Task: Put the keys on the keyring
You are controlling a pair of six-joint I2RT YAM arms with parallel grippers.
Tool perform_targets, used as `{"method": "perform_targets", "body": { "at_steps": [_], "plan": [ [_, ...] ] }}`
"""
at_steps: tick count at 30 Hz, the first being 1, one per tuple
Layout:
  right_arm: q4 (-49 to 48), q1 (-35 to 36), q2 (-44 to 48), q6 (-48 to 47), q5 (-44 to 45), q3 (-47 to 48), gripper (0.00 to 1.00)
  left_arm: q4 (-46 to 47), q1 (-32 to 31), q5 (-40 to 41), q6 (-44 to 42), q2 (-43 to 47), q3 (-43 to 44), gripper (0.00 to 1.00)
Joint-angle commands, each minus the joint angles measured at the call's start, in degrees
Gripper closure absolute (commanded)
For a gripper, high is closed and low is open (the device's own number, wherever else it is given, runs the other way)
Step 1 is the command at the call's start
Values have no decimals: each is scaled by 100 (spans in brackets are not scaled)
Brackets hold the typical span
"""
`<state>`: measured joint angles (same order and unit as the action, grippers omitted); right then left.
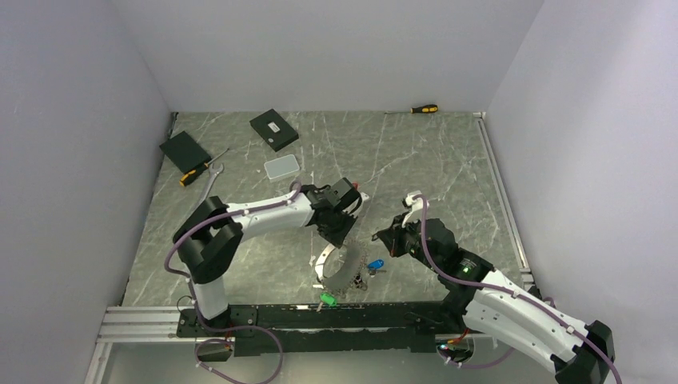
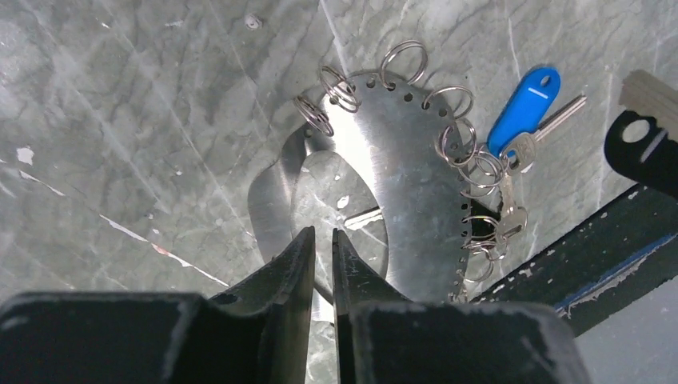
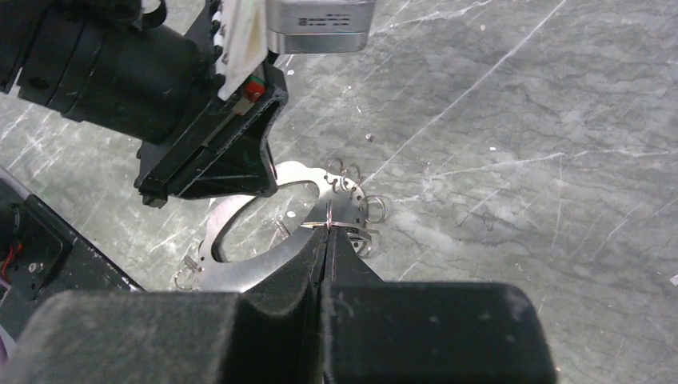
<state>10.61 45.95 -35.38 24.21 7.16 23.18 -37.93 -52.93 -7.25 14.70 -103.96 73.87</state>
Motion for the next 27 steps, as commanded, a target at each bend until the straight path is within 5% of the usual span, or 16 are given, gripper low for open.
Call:
{"method": "perform_targets", "body": {
  "at_steps": [1, 13, 27],
  "plan": [
    [-172, 10, 4, -12, 42, 7, 100, 1159, -185, 531, 946, 496, -531, 80],
    [-69, 12, 165, 31, 85, -15, 100, 3026, -338, 1542, 1593, 658, -1422, 65],
    [-86, 16, 215, 32, 75, -41, 100, 2877, -468, 1793, 1712, 577, -1305, 68]
  ]
}}
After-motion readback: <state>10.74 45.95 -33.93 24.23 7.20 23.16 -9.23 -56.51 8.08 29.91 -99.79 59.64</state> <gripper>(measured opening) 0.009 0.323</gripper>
